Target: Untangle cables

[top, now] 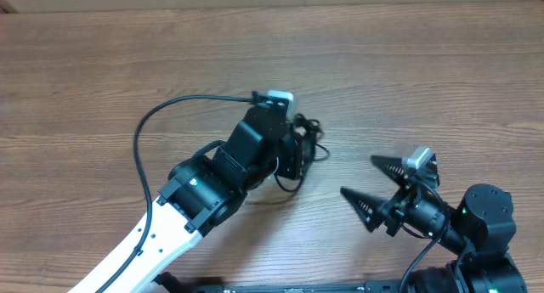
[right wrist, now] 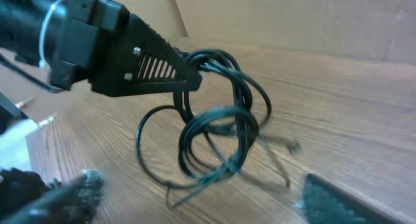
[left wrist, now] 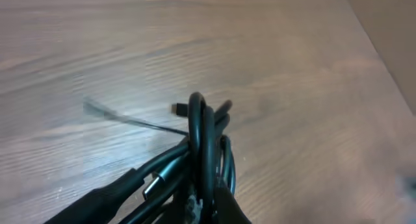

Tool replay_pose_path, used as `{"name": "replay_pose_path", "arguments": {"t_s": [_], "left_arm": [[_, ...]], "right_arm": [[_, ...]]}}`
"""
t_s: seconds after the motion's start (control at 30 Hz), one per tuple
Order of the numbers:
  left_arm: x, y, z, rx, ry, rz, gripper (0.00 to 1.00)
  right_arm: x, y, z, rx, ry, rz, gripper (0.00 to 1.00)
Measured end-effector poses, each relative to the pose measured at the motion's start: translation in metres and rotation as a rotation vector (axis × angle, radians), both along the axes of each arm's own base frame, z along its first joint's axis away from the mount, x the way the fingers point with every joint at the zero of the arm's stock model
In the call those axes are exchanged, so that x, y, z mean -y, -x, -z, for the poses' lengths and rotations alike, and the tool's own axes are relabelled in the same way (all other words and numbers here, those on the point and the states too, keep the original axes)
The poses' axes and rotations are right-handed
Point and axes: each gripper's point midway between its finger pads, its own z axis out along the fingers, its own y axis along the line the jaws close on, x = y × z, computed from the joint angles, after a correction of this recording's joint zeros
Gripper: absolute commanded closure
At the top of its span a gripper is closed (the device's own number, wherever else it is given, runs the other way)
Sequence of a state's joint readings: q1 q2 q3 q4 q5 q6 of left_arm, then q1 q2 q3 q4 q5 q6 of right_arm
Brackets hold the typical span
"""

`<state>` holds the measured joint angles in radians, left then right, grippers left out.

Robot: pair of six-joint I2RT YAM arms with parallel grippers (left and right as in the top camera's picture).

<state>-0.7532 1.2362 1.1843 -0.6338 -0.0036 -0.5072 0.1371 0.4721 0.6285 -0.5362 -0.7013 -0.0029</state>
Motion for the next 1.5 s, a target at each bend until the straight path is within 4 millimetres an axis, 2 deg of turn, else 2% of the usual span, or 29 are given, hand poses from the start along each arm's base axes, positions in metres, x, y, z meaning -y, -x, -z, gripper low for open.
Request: {"name": "replay_pose_path", "arguments": {"t_s": [0.13,0.2,0.27,0.37,0.4,0.43,0.53,0.63,0.8,0.87,0.97,1.0,1.03,1.07,1.17,1.23,1.43,1.47,1.5], "left_arm": [[0.030,0.033,-0.005,0.062,-0.002,0.373,0.96],[0.042,0.051,-0.010,0.091,0.022,0.533,0.96],[0.050,0.064,-0.016,0.125,0.054,0.648,0.96],[0.056,0.072,-0.022,0.153,0.084,0.720,0.96],[0.057,0.075,-0.023,0.154,0.091,0.738,0.96],[0.058,0.077,-0.024,0.156,0.099,0.755,0.96],[0.059,0.079,-0.026,0.161,0.111,0.768,0.96],[0.058,0.070,-0.027,0.174,0.101,0.724,0.96],[0.046,0.042,-0.018,0.102,0.060,0.472,0.96],[0.034,0.024,-0.015,0.076,0.042,0.307,0.96],[0.024,0.011,-0.013,0.057,0.041,0.180,0.96],[0.020,0.007,-0.013,0.050,0.044,0.133,0.96],[0.018,0.005,-0.012,0.043,0.047,0.107,0.96],[0.017,0.004,-0.012,0.039,0.050,0.095,0.96],[0.018,0.005,-0.012,0.038,0.049,0.104,0.96],[0.023,0.011,-0.012,0.048,0.045,0.176,0.96],[0.048,0.048,-0.019,0.118,0.060,0.532,0.96],[0.051,0.054,-0.021,0.125,0.069,0.576,0.96],[0.054,0.060,-0.022,0.135,0.081,0.624,0.96]], "right_arm": [[0.000,0.001,0.003,-0.017,0.002,0.002,0.01],[0.001,0.002,0.005,-0.019,0.012,-0.001,0.09],[0.001,0.002,0.005,-0.006,0.023,-0.005,0.21],[0.000,0.002,0.006,0.005,0.034,-0.010,0.48],[0.001,0.002,0.007,0.002,0.036,-0.009,0.75],[0.001,0.002,0.007,-0.002,0.034,-0.009,0.96],[0.000,0.002,0.006,0.005,0.035,-0.013,0.96],[0.000,0.002,0.006,0.007,0.037,-0.013,0.96],[-0.001,0.003,0.003,0.020,0.032,-0.023,0.96],[-0.003,0.005,0.002,0.025,0.025,-0.041,0.96],[-0.006,0.008,0.001,0.033,0.022,-0.068,0.96],[-0.006,0.008,0.000,0.034,0.022,-0.070,0.80],[-0.006,0.008,0.000,0.036,0.024,-0.071,0.29],[-0.006,0.008,0.001,0.039,0.027,-0.068,0.00],[-0.004,0.007,0.003,0.026,0.031,-0.056,0.00],[-0.004,0.006,0.004,0.029,0.036,-0.051,0.00],[-0.003,0.005,0.004,0.029,0.039,-0.041,0.00],[-0.003,0.005,0.004,0.029,0.039,-0.041,0.01],[-0.002,0.005,0.004,0.028,0.040,-0.041,0.06]]}}
